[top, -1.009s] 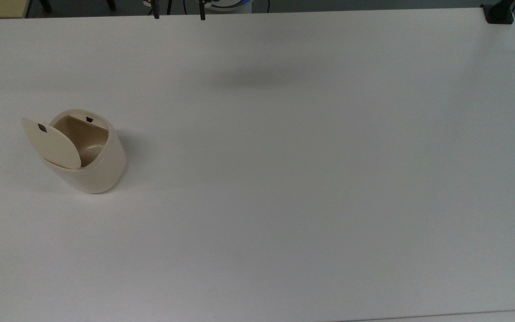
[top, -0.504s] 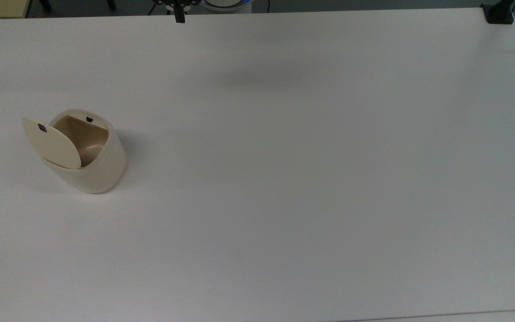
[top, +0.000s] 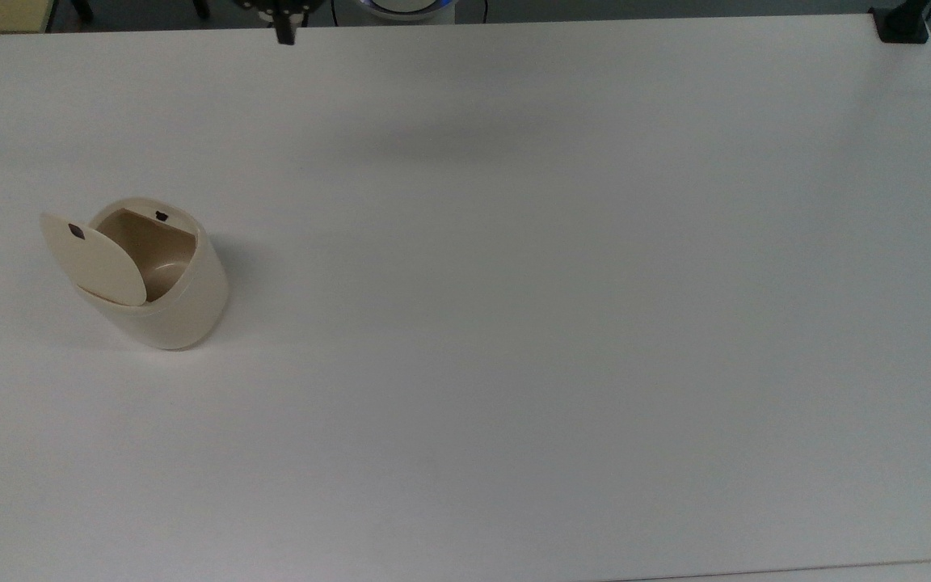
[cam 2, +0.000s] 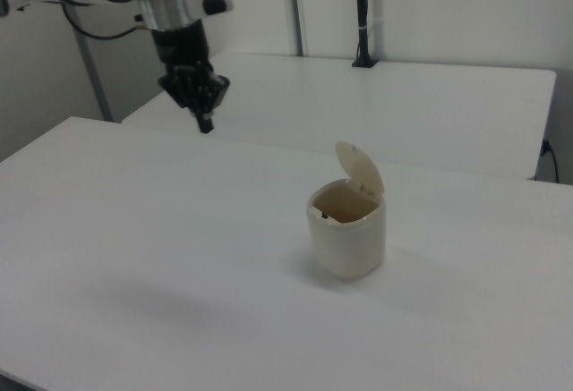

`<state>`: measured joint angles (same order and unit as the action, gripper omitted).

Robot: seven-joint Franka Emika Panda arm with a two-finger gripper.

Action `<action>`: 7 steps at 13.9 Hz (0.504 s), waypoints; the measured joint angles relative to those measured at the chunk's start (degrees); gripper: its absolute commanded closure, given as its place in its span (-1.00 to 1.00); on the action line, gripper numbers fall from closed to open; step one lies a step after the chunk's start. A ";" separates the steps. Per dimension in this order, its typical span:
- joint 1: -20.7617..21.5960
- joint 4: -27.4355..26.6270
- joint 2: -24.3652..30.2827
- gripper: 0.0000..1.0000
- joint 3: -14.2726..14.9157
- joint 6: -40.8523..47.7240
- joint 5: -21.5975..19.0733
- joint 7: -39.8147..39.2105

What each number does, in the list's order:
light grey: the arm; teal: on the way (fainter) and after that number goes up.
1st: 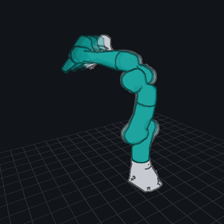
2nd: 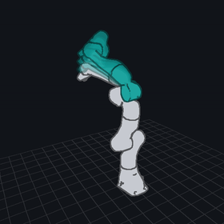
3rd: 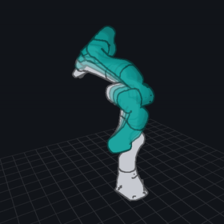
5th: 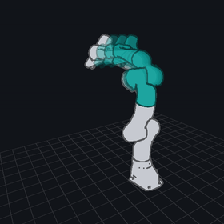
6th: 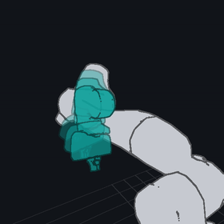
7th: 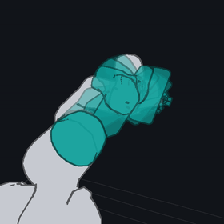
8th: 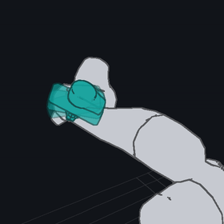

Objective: Close the trash bin
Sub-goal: 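Lower the gripper onto the raised lid of the bin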

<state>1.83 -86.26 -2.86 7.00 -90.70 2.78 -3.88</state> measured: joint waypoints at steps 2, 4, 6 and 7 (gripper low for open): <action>-3.12 0.28 -0.45 1.00 0.24 -4.75 0.00 0.01; -6.10 0.43 -1.40 1.00 0.47 -9.26 0.00 0.07; -8.89 0.53 -3.28 1.00 0.59 -14.93 0.00 1.05; -10.13 0.65 -4.37 1.00 0.63 -17.91 0.00 2.11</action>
<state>-8.30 -85.62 -7.23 7.64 -108.61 2.78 -1.77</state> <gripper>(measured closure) 0.991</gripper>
